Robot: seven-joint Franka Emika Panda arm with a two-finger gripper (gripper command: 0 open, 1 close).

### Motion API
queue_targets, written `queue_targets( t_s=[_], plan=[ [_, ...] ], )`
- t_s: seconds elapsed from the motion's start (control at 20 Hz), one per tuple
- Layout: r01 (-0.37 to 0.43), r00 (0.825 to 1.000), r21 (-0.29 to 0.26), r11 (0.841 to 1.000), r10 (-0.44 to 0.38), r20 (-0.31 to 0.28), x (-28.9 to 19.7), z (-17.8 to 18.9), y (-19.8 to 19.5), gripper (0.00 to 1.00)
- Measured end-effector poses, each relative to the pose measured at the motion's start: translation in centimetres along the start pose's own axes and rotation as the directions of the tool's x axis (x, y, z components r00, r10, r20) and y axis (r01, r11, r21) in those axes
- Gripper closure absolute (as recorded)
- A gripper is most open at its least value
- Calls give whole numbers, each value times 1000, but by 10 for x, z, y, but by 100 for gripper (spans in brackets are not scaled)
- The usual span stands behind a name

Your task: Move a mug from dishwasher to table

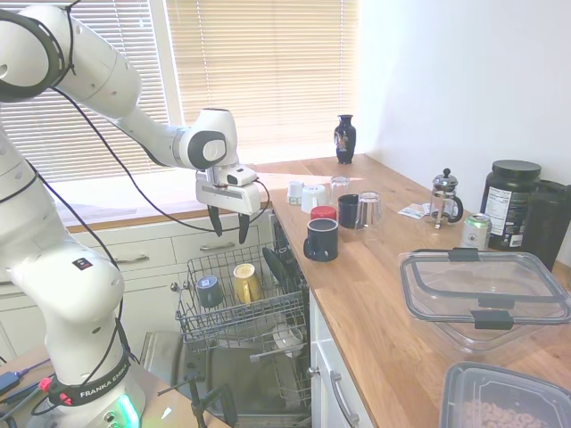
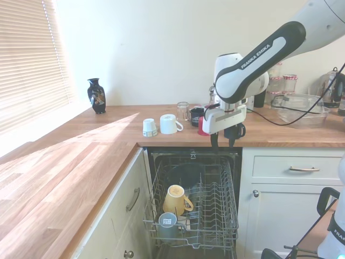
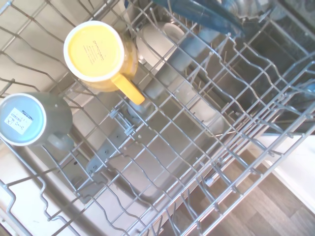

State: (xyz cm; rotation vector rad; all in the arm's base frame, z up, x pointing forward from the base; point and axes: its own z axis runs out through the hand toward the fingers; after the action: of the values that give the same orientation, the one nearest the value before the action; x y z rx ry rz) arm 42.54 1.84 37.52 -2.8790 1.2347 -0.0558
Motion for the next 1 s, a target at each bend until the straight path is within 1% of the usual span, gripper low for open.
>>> queue_targets(
  t_s=[0.15,0.35,0.5,0.75,1.0],
  plan=[
    [9,1000,6,1000,-9,-14,0,1,-2,0],
    [64,996,-4,998,-64,-63,-6,7,-17,0],
    [104,992,-5,995,-104,-77,-13,18,-37,0],
    [140,987,25,990,-138,-82,-15,64,-67,0],
    [154,985,50,987,-150,-80,-12,115,-77,0]
  ],
)
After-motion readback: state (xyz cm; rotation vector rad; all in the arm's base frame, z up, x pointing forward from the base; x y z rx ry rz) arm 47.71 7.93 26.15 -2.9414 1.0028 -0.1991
